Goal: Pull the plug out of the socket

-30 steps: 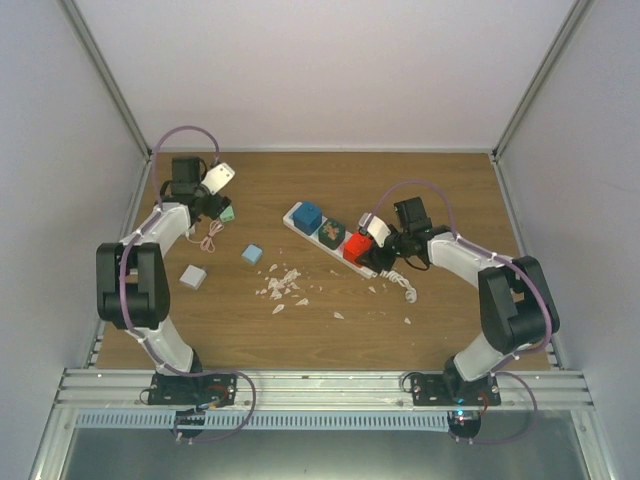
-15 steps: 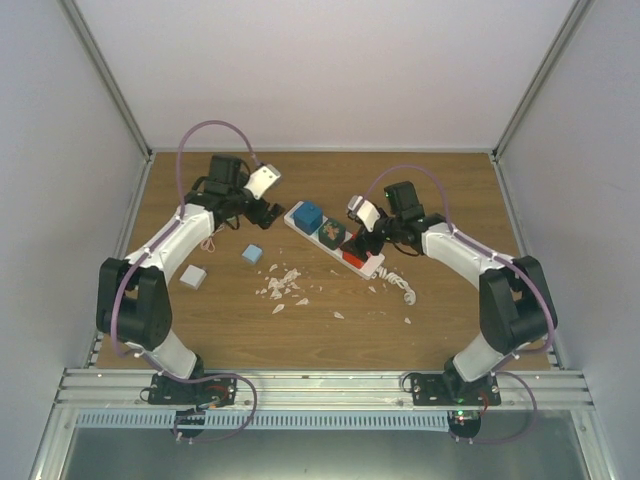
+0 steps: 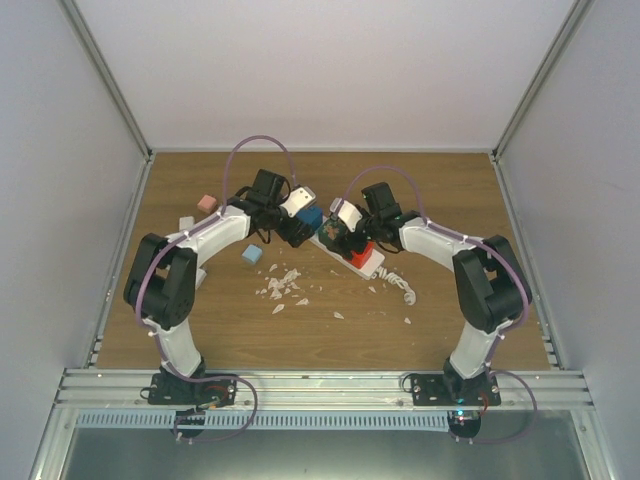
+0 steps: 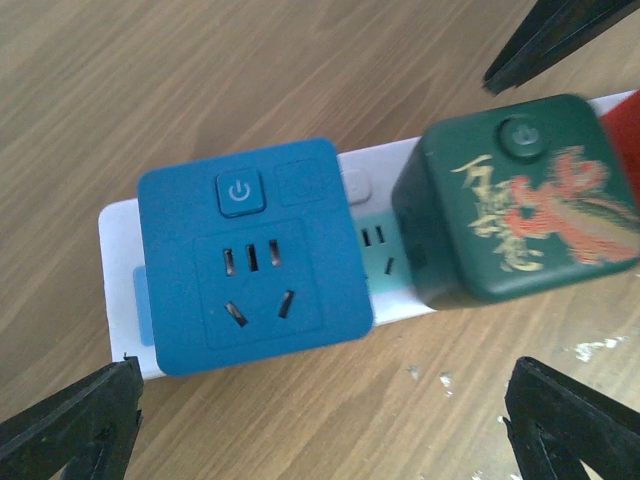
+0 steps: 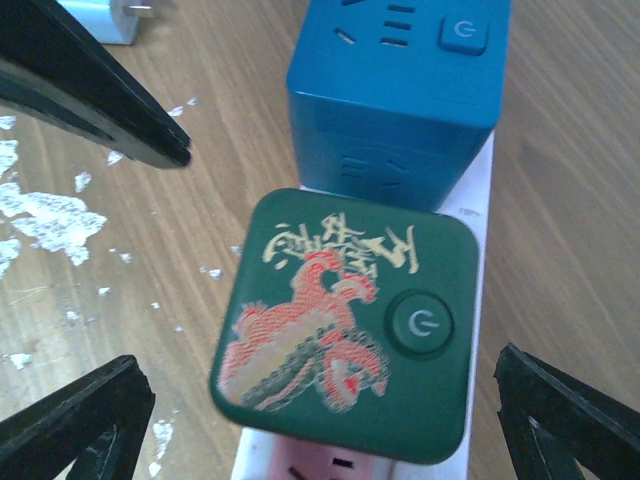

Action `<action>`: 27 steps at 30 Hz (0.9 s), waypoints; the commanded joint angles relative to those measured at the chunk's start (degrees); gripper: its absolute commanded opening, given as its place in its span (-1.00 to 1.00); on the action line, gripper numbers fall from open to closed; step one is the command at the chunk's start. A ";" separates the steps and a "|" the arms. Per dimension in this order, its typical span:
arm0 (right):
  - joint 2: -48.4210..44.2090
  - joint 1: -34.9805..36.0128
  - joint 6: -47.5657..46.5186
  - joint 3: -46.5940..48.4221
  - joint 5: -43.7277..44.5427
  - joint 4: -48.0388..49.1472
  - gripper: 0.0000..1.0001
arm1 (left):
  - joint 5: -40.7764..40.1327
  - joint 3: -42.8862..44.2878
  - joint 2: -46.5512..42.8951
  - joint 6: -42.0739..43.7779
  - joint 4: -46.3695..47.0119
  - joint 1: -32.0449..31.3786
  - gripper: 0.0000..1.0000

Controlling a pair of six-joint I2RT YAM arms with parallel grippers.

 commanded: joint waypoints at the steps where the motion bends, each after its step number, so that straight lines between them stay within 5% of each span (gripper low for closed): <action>1: 2.71 0.53 0.05 3.03 1.14 2.53 0.85 | -2.95 3.81 3.24 -1.98 4.05 -0.14 0.92; 5: 4.99 0.96 -0.10 4.92 1.17 2.54 0.80 | -3.97 5.78 6.00 -2.06 4.16 -0.32 0.79; 11: 6.81 1.52 0.19 5.81 1.86 2.94 0.63 | -3.11 6.12 6.01 -2.84 4.15 -0.63 0.33; 17: 7.64 1.52 0.84 5.17 2.73 3.60 0.19 | -1.53 6.13 3.13 -5.16 3.73 -0.66 -0.01; 22: 8.27 1.52 1.09 4.93 3.69 3.39 -0.23 | 1.94 6.89 0.86 -6.96 3.13 -0.67 -0.15; 27: 9.19 1.53 1.16 4.82 4.81 2.99 -0.44 | 5.33 8.23 0.17 -9.03 2.04 -0.60 -0.23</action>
